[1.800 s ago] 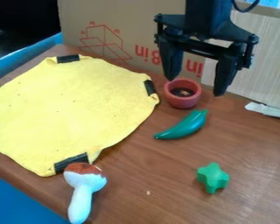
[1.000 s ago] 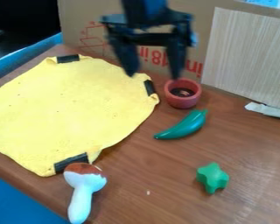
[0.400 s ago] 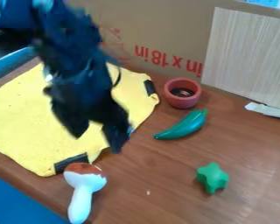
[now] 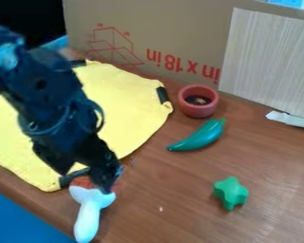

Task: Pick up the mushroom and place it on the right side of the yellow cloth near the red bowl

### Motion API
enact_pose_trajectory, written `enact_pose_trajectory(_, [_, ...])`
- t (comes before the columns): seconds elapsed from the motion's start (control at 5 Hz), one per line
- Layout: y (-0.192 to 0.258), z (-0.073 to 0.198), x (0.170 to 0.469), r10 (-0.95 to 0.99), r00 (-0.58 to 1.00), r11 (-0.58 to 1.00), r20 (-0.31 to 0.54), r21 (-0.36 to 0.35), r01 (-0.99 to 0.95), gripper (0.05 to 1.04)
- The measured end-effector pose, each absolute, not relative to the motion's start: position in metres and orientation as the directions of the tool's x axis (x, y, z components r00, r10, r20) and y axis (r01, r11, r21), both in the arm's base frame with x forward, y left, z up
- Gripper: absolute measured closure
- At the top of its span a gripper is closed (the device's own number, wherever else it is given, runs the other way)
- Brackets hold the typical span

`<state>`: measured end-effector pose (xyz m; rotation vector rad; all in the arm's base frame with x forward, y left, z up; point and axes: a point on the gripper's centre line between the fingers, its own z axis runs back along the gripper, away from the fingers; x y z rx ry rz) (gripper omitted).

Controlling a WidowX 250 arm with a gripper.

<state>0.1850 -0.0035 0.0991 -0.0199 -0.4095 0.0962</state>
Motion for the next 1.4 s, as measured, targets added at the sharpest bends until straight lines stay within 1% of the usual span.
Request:
enact_pose_trajectory(0.2, [-0.001, 0.092, 0.177, 0.151, 0.89, 0.988, 0.43, -0.051, -0.143, 0.084])
enact_pose_trajectory(0.4, [0.006, 0.082, 0.178, 0.237, 0.86, 0.971, 0.451, -0.079, -0.227, 0.084])
enact_pose_trajectory(0.6, [0.009, 0.066, 0.188, 0.281, 0.854, 0.959, 0.439, -0.086, -0.272, 0.084])
enact_pose_trajectory(0.8, [0.011, 0.052, 0.197, 0.296, 0.849, 0.954, 0.438, -0.082, -0.29, 0.084])
enact_pose_trajectory(1.0, [0.016, 0.034, 0.204, 0.311, 0.849, 0.946, 0.428, -0.052, -0.32, 0.117])
enact_pose_trajectory(1.2, [0.018, 0.027, 0.212, 0.326, 0.844, 0.939, 0.425, -0.046, -0.34, 0.329])
enact_pose_trajectory(1.4, [0.018, 0.028, 0.215, 0.364, 0.834, 0.926, 0.415, -0.066, -0.371, 0.477])
